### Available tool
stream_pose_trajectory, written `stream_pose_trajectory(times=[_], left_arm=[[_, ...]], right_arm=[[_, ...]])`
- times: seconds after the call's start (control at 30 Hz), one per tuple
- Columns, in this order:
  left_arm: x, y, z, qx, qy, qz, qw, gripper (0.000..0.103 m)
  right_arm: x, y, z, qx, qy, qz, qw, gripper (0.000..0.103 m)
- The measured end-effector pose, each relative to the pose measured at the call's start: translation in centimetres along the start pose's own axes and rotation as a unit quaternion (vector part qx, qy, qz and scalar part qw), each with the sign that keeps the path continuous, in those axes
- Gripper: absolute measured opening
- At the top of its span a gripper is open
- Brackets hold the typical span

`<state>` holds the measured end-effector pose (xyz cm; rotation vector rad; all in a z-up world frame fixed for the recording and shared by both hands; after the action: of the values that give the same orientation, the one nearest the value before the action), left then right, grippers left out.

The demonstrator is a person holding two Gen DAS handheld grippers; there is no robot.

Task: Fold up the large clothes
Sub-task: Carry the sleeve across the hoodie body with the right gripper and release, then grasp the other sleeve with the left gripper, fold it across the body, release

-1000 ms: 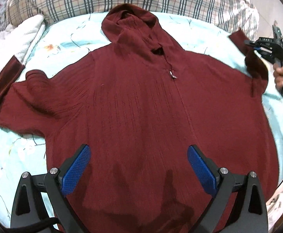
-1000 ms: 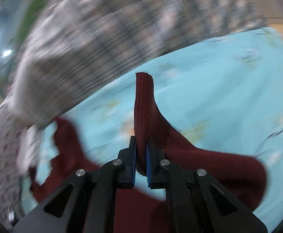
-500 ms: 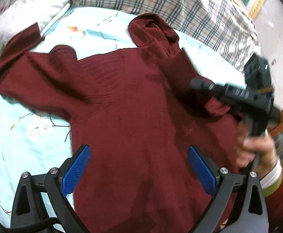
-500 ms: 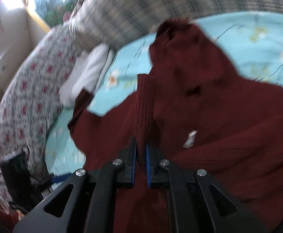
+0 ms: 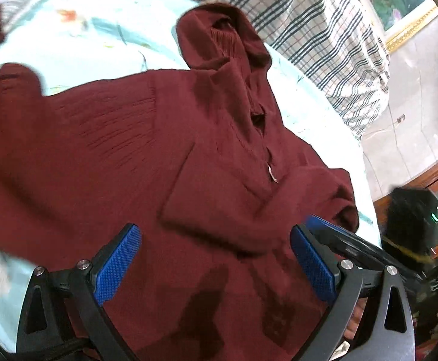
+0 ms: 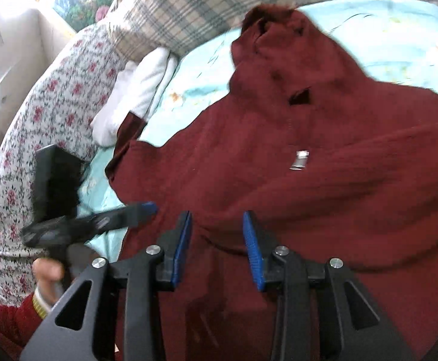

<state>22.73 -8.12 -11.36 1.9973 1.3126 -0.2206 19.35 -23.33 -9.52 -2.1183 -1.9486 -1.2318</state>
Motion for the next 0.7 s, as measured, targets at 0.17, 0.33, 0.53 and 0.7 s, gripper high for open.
stream_pose_trajectory(times=[0.17, 0.33, 0.53, 0.7], left_arm=[[-0.8, 2.1, 3.3, 0.012, 0.014, 0.045, 0.9988, 0.066], [-3.6, 1.6, 3.5, 0.005, 0.018, 0.106, 0.9941, 0.007], [-0.5, 1.6, -2.5, -0.098, 0.075, 0.071, 0.9898, 0.006], [3.5, 1.2, -3.0, -0.101, 0.086, 0.026, 0.9909, 0.006]], right_arm=[[-2.9, -0.2, -5.5, -0.052, -0.034, 0.031, 0.998, 0.036], [-6.5, -0.5, -10.1, -0.098, -0.073, 0.077, 0.990, 0.036], [-10.5, -0.2, -14.9, -0.147, -0.131, 0.117, 0.974, 0.037], [-14.1, 1.0, -15.3, -0.143, -0.172, 0.153, 0.963, 0.040]])
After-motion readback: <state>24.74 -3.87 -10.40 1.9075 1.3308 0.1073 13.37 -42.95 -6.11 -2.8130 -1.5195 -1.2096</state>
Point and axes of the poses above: each gripper's, at about its wrist camera, not at the fingertips, and z roughly the way its jaws point, x to its left, y to its top, the point moved 6 cm from there along z, roughly the way its jaws point, and after that the axes turned 6 degrees about z, right-handed, at the moved point
